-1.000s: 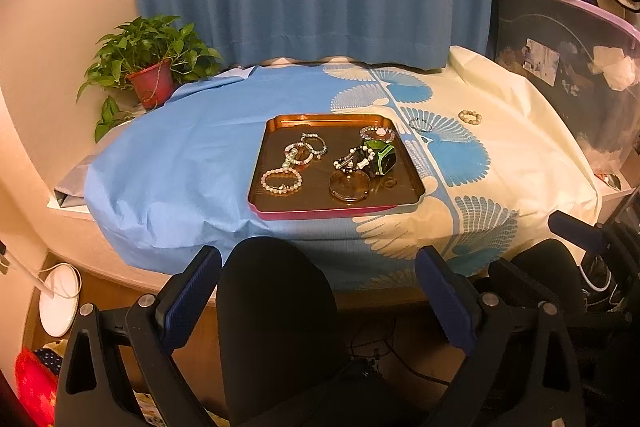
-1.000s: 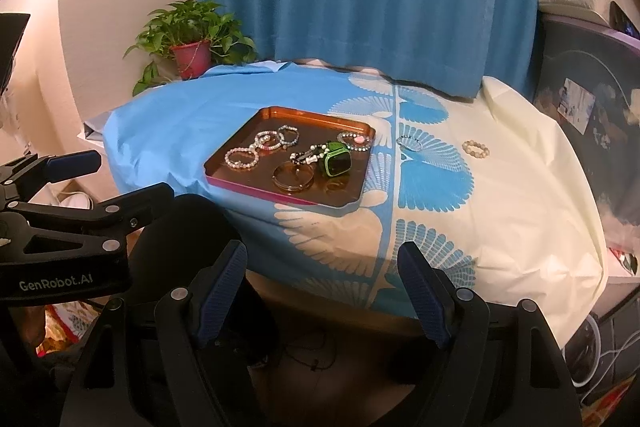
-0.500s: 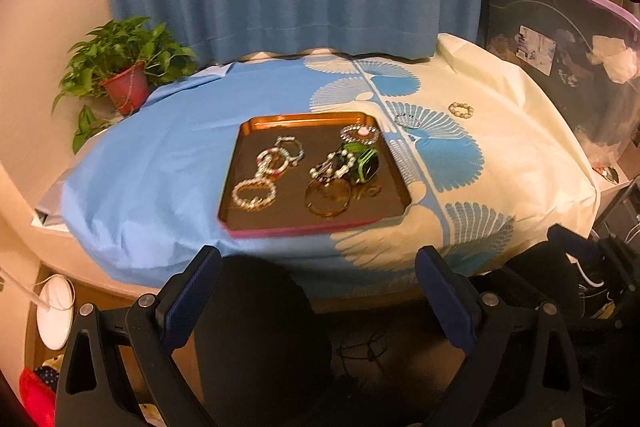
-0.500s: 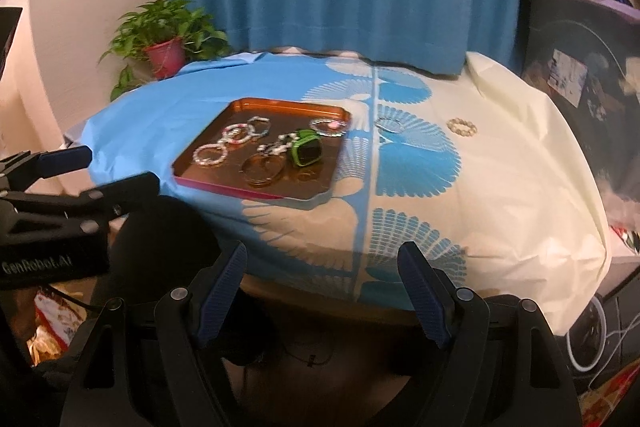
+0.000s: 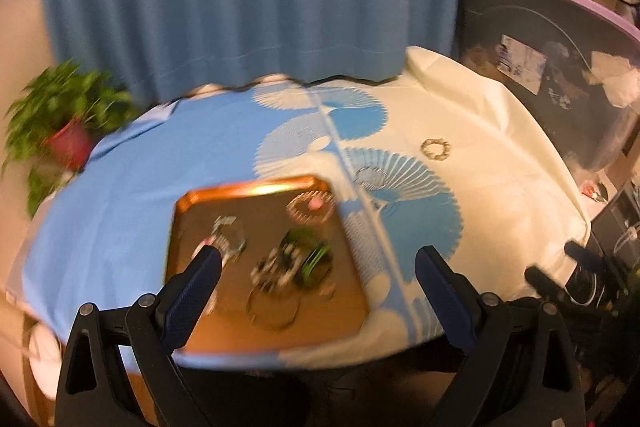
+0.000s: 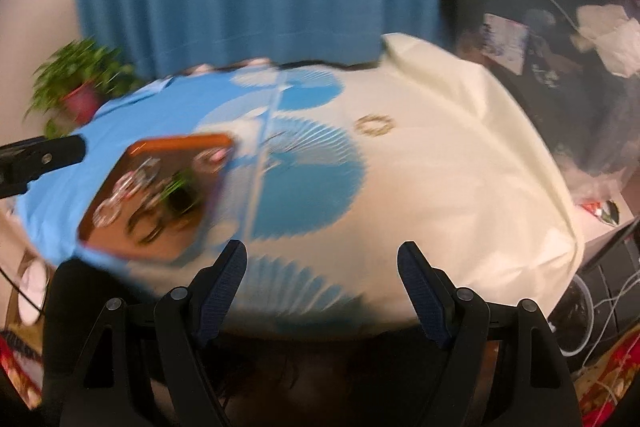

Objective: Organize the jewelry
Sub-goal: 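Withdraw both tools and move toward the last bracelets on the cover, then grasp the black-and-silver bead bracelet with the left tool while the right tool grasps the amber bead bracelet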

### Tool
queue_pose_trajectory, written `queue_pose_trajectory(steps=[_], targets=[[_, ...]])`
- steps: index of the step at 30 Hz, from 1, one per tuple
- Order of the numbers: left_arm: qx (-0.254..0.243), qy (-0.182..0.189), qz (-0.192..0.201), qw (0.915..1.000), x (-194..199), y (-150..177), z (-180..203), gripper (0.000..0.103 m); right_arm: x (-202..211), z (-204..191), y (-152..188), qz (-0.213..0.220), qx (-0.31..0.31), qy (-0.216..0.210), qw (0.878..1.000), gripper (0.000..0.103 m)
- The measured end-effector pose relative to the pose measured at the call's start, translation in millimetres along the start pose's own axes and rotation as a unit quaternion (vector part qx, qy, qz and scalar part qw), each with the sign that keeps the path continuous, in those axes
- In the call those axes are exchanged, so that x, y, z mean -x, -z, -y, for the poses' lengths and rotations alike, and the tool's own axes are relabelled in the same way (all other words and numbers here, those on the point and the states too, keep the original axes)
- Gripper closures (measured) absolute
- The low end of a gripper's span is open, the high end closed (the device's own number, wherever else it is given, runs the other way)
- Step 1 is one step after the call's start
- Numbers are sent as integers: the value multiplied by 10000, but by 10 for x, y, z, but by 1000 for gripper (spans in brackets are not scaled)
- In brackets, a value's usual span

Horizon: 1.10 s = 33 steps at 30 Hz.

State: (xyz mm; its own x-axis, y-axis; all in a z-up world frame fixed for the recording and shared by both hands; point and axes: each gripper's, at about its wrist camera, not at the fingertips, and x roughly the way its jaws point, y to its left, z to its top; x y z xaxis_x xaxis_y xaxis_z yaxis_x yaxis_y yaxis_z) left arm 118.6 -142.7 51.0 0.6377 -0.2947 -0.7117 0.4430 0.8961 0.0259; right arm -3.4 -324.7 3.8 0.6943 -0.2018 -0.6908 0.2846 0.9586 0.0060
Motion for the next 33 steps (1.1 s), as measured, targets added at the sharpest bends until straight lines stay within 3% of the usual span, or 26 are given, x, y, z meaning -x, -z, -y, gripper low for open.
queue_pose_trajectory(steps=[8, 15, 19, 27, 33], targets=[[-857, 286, -352, 9953, -869, -541, 346, 7, -706, 558, -561, -3, -328, 401, 9987, 25], [-718, 658, -1032, 9899, -1946, -840, 385, 7, -1584, 883, -960, -336, -693, 232, 9968, 25], [-856, 656, -1437, 9837, -2463, -875, 393, 8, -2163, 989, -1224, -540, -864, 53, 9948, 25], [-1125, 656, -1806, 9749, -2983, -875, 418, 9, -2935, 981, -1529, -727, -652, 220, 9950, 25], [-1254, 769, -1982, 9691, -3143, -832, 420, 22, -3297, 1055, -1530, -976, -672, 417, 9921, 25]])
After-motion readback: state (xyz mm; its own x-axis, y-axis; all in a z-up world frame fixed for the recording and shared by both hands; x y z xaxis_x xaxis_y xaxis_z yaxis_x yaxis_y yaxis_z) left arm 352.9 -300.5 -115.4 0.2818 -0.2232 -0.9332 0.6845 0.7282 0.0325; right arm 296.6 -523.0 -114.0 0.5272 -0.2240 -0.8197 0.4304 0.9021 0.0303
